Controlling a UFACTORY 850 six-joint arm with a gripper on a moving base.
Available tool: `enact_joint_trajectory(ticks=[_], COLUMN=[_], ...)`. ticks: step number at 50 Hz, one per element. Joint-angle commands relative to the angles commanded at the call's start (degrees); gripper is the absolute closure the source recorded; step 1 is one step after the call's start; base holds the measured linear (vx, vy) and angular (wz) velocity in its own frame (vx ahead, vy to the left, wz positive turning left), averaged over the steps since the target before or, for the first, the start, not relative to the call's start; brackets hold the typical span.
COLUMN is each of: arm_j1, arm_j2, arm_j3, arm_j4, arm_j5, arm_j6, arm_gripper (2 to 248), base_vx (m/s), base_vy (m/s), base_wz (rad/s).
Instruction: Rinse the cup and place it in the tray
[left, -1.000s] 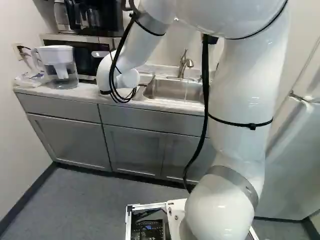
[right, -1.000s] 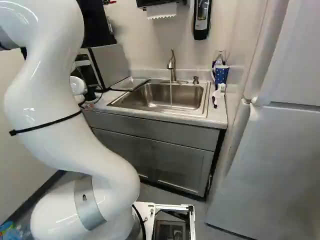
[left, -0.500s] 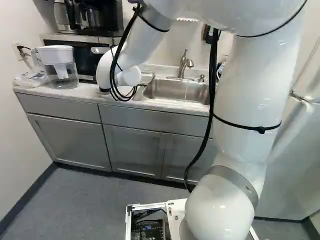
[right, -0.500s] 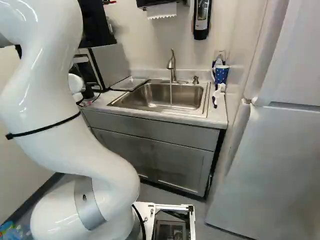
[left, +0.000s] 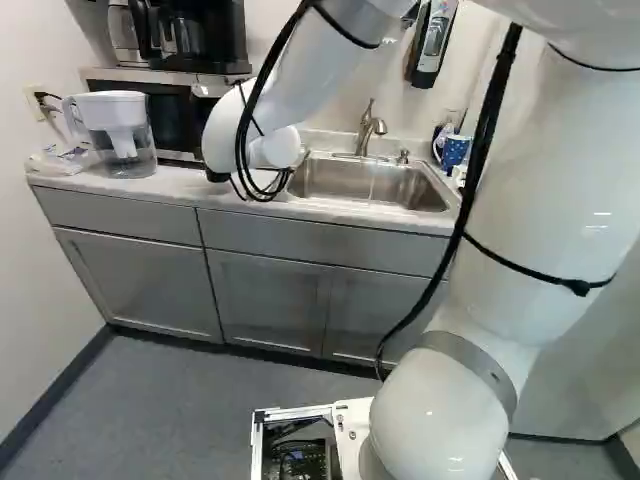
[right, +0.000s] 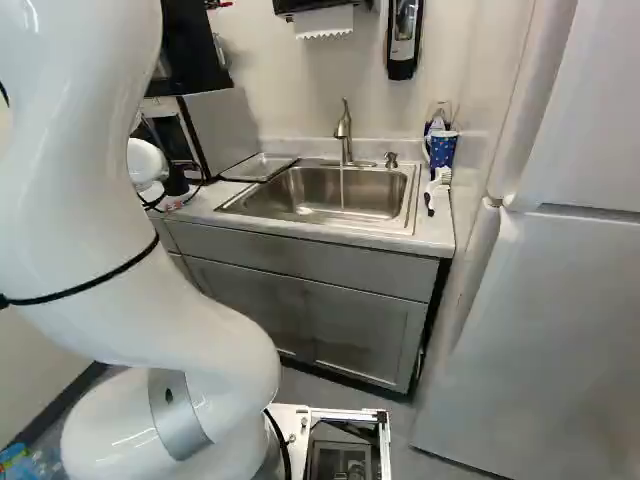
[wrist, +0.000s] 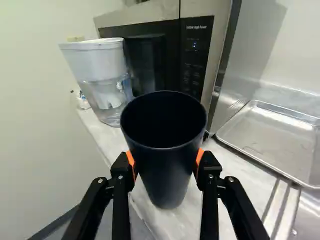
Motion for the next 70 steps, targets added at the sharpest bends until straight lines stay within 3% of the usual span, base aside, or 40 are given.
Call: enact_joint_trajectory(ticks=[33, 70], arm_j1=[-4.71, -11.95], arm_j2=[6.05, 5.74], arm_j3=[5.65, 5.36], arm_j4=[0.00, 0.00], arm_j5=[0.00, 0.00], arm_j6=[0.00, 0.00], arm_gripper=[125, 125], base_vx=[0.000, 0.000], base_vy=[0.000, 0.000], base_wz=[0.000, 0.000])
